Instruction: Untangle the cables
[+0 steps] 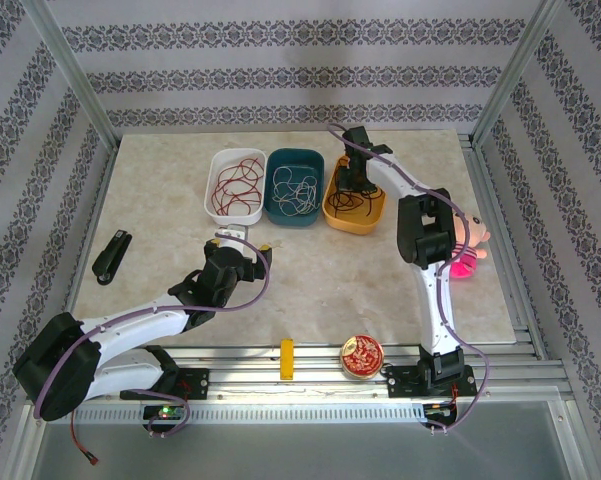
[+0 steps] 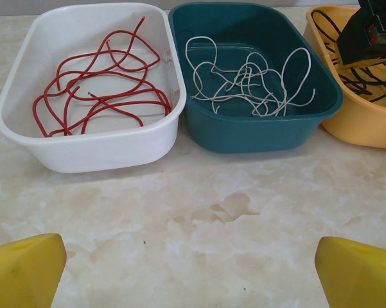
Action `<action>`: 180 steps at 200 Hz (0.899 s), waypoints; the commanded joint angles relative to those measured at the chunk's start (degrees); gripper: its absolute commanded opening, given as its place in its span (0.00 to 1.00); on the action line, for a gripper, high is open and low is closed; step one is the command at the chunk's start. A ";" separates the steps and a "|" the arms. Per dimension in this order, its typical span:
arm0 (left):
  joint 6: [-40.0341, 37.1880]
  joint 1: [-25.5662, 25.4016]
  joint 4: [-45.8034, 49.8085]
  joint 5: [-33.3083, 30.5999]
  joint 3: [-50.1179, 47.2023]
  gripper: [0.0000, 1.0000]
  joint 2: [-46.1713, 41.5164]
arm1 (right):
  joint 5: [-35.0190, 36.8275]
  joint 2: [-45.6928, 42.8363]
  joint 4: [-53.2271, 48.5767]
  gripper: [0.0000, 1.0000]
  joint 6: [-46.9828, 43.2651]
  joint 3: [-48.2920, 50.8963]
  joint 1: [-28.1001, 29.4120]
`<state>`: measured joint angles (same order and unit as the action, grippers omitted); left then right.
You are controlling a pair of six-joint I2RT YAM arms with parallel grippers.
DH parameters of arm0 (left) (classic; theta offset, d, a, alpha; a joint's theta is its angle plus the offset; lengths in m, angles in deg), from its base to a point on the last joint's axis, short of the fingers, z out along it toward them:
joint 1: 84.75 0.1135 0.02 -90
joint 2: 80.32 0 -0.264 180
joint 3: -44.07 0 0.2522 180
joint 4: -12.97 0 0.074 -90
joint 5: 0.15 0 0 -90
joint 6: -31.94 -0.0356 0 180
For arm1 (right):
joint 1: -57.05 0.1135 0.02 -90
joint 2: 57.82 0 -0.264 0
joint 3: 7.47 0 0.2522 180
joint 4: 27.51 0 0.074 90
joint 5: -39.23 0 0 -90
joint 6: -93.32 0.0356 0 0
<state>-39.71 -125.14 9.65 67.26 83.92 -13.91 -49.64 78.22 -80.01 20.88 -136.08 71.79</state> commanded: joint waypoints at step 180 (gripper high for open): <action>0.00 0.65 1.87 -0.99 0.81 0.99 -0.23 | -5.11 7.99 -5.08 0.08 -10.89 -15.50 2.80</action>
<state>-39.74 -125.14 9.73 67.24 83.99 -13.51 -53.03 85.42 -83.66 11.00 -149.78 74.19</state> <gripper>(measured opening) 0.993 0.076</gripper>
